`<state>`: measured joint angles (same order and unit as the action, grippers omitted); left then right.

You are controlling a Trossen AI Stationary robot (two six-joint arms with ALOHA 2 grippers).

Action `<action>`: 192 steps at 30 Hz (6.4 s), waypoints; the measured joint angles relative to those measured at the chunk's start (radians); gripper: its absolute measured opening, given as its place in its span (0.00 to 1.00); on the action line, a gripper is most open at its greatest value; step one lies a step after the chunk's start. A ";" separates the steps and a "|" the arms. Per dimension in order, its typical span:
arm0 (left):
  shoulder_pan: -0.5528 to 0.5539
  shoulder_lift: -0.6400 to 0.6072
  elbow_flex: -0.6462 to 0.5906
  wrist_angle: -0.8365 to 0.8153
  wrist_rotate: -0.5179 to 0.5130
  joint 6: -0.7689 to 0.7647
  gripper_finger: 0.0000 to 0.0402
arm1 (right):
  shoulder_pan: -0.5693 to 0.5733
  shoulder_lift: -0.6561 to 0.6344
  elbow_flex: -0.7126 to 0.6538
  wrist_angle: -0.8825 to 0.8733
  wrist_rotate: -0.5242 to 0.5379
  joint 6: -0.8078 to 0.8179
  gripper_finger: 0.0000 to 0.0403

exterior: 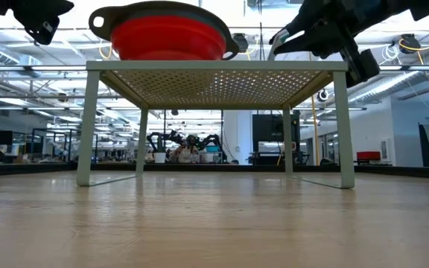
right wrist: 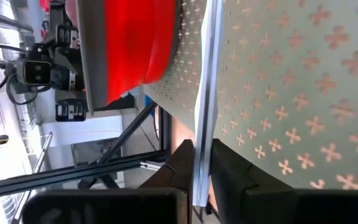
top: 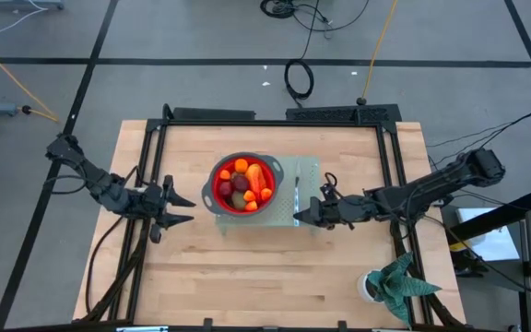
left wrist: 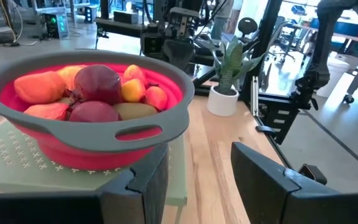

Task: Pick & Place Fruit
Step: Put the blue table knife on the shelf

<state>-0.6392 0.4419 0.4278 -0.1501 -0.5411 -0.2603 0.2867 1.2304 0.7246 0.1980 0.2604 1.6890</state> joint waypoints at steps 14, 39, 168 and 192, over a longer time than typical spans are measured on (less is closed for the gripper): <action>0.000 0.000 -0.001 -0.001 0.000 -0.004 0.43 | -0.013 0.048 0.001 0.011 -0.024 0.020 0.08; 0.000 0.001 -0.001 -0.002 0.000 -0.005 0.43 | -0.017 0.074 0.000 0.045 0.002 0.020 0.10; 0.000 0.001 0.000 0.021 0.098 -0.030 0.43 | -0.023 0.071 0.111 -0.216 0.101 -0.087 0.13; 0.000 0.001 0.000 0.028 0.097 -0.033 0.43 | -0.010 0.071 0.120 -0.219 0.103 -0.026 0.12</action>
<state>-0.6392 0.4431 0.4274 -0.1223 -0.4446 -0.2935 0.2768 1.3015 0.8444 -0.0207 0.3630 1.6634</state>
